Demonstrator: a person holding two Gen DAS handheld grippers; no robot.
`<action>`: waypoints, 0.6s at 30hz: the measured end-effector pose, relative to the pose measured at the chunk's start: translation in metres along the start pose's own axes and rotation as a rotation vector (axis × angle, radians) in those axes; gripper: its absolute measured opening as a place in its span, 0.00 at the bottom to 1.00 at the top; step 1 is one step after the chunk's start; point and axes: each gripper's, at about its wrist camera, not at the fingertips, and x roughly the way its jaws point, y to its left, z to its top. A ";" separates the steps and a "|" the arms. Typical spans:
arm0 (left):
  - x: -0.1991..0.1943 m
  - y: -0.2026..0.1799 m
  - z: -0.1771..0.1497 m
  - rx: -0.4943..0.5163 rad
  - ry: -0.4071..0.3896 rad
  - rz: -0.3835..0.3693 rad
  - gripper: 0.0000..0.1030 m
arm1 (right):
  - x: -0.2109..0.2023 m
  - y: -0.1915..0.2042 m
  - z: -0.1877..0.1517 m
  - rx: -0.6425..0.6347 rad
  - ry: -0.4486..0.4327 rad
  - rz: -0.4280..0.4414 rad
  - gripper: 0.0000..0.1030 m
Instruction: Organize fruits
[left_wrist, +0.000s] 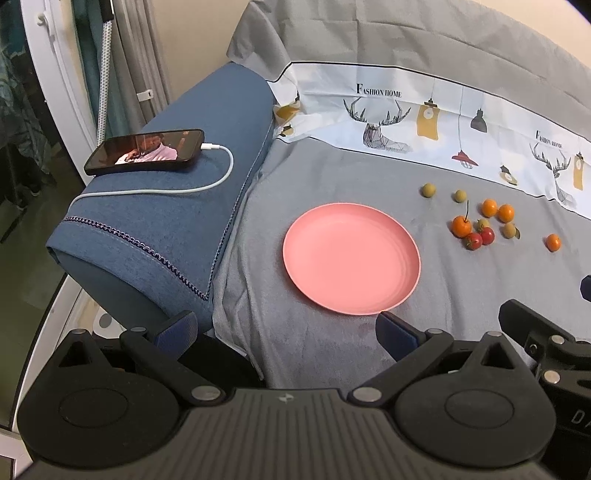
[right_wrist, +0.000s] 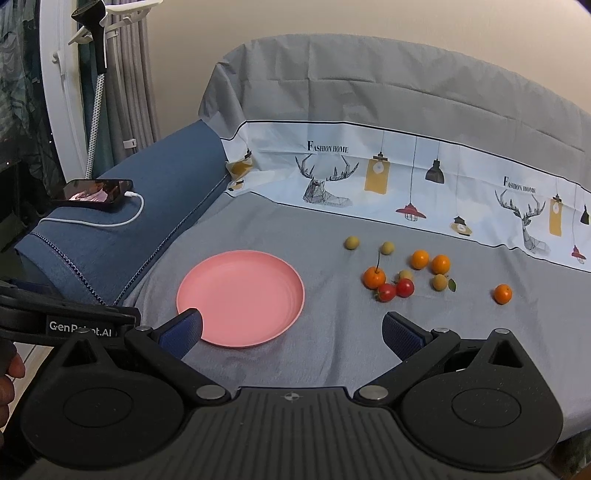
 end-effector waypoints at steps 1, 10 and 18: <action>0.000 0.000 0.000 -0.001 0.001 0.000 1.00 | 0.000 0.000 0.000 0.000 0.002 0.000 1.00; 0.001 0.000 0.000 -0.003 0.005 0.002 1.00 | 0.002 -0.001 -0.002 0.000 0.008 0.005 1.00; 0.002 0.002 -0.001 -0.002 0.010 0.006 1.00 | 0.005 -0.001 -0.006 0.005 0.014 0.015 1.00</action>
